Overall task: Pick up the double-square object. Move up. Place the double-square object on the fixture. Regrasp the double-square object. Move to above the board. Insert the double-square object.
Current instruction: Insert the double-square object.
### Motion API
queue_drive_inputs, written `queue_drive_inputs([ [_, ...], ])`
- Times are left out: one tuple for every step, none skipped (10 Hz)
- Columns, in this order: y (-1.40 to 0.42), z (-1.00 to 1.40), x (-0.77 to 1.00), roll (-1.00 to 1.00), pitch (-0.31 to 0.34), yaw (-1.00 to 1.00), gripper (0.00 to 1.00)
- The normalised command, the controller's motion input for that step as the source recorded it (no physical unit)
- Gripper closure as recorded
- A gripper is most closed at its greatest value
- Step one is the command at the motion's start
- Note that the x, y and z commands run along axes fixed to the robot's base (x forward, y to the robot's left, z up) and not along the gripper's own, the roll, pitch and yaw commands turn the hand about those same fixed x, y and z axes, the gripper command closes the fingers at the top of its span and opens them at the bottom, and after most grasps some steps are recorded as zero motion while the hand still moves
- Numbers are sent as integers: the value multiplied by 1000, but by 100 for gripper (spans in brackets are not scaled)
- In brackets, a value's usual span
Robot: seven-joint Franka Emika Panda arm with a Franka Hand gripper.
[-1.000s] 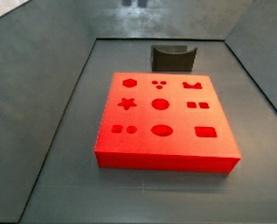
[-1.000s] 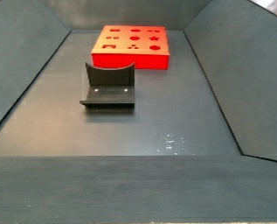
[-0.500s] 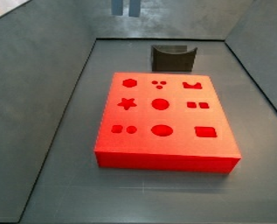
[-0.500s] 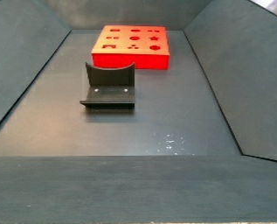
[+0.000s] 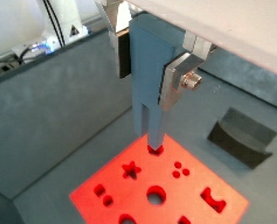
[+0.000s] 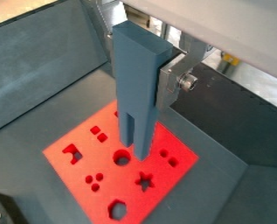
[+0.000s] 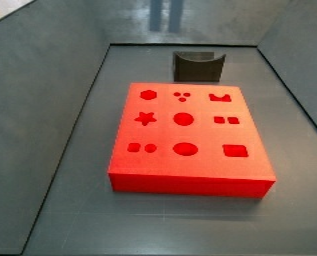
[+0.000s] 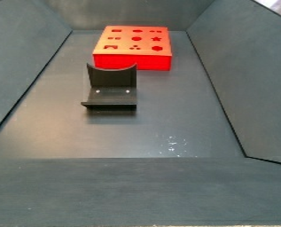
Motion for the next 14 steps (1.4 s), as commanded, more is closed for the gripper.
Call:
queue_drive_inputs([
  [-120,-274,1000,-101,0,3,100],
  [-180,-189,1000,0,0,0,100],
  [-189,-163,1000,0,0,0,100],
  [-163,-149,1000,0,0,0,100],
  [-80,-111,1000,0,0,26,100],
  [0,-11,1000,31,3,69,100],
  [0,-11,1000,41,10,71,100],
  [0,0,1000,41,1,60,100],
  [0,-3,1000,66,9,51,100],
  [14,-140,1000,120,67,49,100],
  [0,-374,1000,161,157,74,100],
  [0,-360,1000,170,134,14,100],
  [0,-289,1000,137,99,0,100],
  [-29,-231,1000,101,60,0,100],
])
